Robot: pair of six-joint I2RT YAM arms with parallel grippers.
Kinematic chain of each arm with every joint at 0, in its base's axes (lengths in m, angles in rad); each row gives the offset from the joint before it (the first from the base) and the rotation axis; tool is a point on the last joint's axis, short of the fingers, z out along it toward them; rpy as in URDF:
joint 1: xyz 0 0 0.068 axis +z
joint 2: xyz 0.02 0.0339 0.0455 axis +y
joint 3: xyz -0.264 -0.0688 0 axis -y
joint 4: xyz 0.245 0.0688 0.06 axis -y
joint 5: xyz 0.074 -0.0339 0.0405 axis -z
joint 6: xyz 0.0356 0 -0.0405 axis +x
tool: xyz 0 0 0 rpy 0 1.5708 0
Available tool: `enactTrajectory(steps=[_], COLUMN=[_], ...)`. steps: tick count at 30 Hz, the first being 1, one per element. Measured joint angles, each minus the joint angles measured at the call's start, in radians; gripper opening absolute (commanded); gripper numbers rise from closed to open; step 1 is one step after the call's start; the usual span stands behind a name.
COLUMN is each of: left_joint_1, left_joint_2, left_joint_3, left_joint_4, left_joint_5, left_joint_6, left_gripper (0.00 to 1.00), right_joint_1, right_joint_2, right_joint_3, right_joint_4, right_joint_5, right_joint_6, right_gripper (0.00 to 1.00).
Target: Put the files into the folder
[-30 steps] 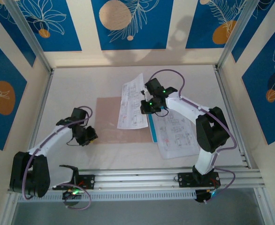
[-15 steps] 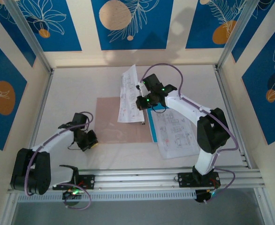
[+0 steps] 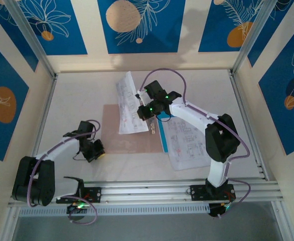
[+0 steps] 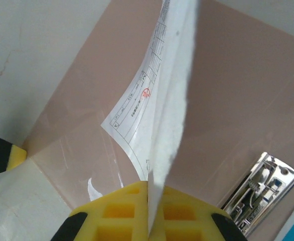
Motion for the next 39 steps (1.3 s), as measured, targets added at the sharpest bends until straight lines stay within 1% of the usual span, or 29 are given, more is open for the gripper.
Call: enactTrajectory(steps=[6, 10, 16, 20, 27, 33, 36, 39], left_joint_1=[0.0, 0.0, 0.0, 0.0, 0.0, 0.0, 0.0, 0.001], left_joint_2=[0.0, 0.0, 0.0, 0.0, 0.0, -0.017, -0.063, -0.092], left_joint_3=[0.0, 0.0, 0.0, 0.0, 0.001, 0.031, 0.061, 0.084], left_joint_4=[0.0, 0.0, 0.0, 0.0, 0.0, -0.024, -0.057, -0.072], left_joint_5=[0.0, 0.0, 0.0, 0.0, 0.0, -0.002, -0.006, -0.01], left_joint_6=[0.0, 0.0, 0.0, 0.0, 0.0, 0.003, 0.004, 0.005], left_gripper=[0.04, 0.04, 0.04, 0.04, 0.03, 0.01, 0.02, 0.07], right_joint_1=[0.0, -0.01, -0.061, -0.096, -0.126, -0.15, -0.166, -0.175], right_joint_2=[-0.006, -0.019, -0.052, -0.09, -0.135, -0.139, -0.138, -0.127], right_joint_3=[-0.058, -0.109, -0.183, -0.237, -0.319, -0.377, -0.401, -0.404], right_joint_4=[0.043, 0.071, 0.108, 0.117, 0.139, 0.195, 0.231, 0.264], right_joint_5=[-0.047, -0.108, -0.214, -0.263, -0.341, -0.402, -0.428, -0.452], right_joint_6=[-0.023, -0.034, -0.041, -0.048, -0.05, -0.021, 0.003, 0.023], right_gripper=[0.0, 0.0, 0.0, 0.0, 0.0, 0.0, 0.0, 0.0])
